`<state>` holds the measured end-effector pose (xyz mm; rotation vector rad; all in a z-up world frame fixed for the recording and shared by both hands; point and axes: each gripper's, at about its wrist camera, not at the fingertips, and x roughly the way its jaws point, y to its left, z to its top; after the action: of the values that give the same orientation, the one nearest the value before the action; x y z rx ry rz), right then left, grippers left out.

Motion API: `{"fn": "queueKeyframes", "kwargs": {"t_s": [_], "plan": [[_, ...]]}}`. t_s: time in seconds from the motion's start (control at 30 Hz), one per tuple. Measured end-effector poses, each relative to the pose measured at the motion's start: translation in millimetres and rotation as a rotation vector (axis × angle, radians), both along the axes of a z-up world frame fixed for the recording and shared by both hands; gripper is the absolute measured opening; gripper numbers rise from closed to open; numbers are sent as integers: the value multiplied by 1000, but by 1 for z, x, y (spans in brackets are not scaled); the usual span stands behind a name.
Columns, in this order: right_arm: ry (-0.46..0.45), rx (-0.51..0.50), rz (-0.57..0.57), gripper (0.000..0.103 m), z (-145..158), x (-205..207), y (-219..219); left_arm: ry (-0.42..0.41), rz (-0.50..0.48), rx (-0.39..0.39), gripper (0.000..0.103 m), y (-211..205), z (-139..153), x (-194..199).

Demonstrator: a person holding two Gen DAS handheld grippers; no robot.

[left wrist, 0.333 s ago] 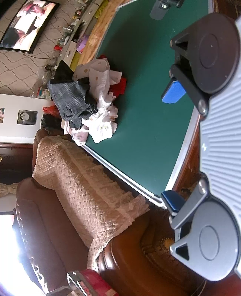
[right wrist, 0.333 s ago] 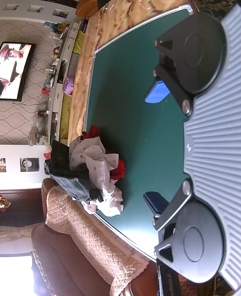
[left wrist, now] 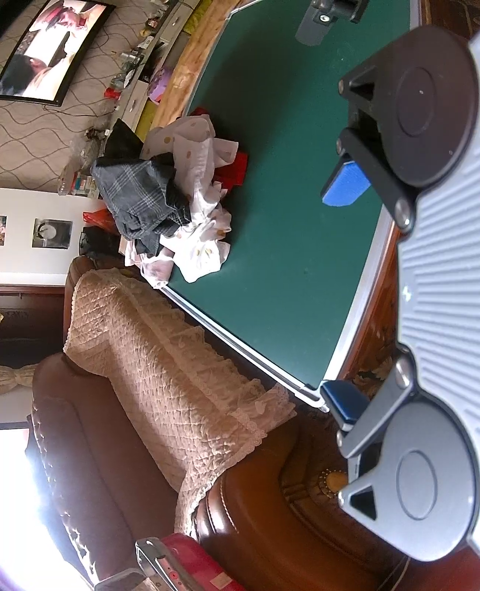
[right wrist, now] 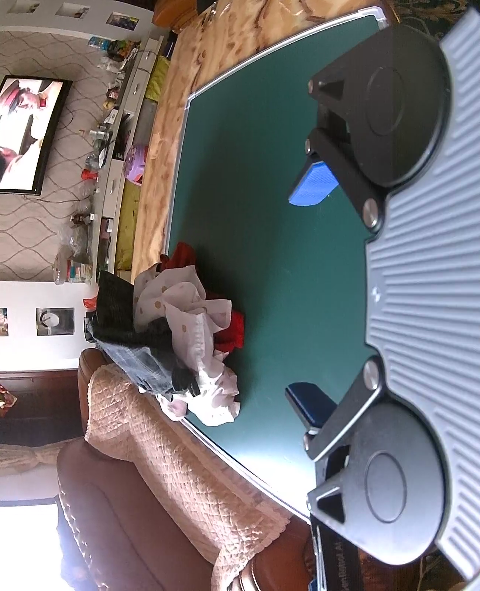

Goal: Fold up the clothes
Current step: 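Move both tools toward the clothes pile on the green table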

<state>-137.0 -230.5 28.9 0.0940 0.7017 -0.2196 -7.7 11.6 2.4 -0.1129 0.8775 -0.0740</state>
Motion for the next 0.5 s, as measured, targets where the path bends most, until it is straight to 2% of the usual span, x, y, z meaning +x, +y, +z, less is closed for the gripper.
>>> {"fn": "queueKeyframes", "kwargs": {"t_s": [0.07, 0.1, 0.5], "plan": [[-2, 0, -2, 103, 0, -1, -1, -3, 26, 107, 103, -10, 4, 0], [-2, 0, -3, 103, 0, -1, -2, -7, 27, 116, 103, -14, 2, -2], [24, -2, 13, 103, -5, 3, -2, -10, 36, 126, 103, -7, -2, 1]]}}
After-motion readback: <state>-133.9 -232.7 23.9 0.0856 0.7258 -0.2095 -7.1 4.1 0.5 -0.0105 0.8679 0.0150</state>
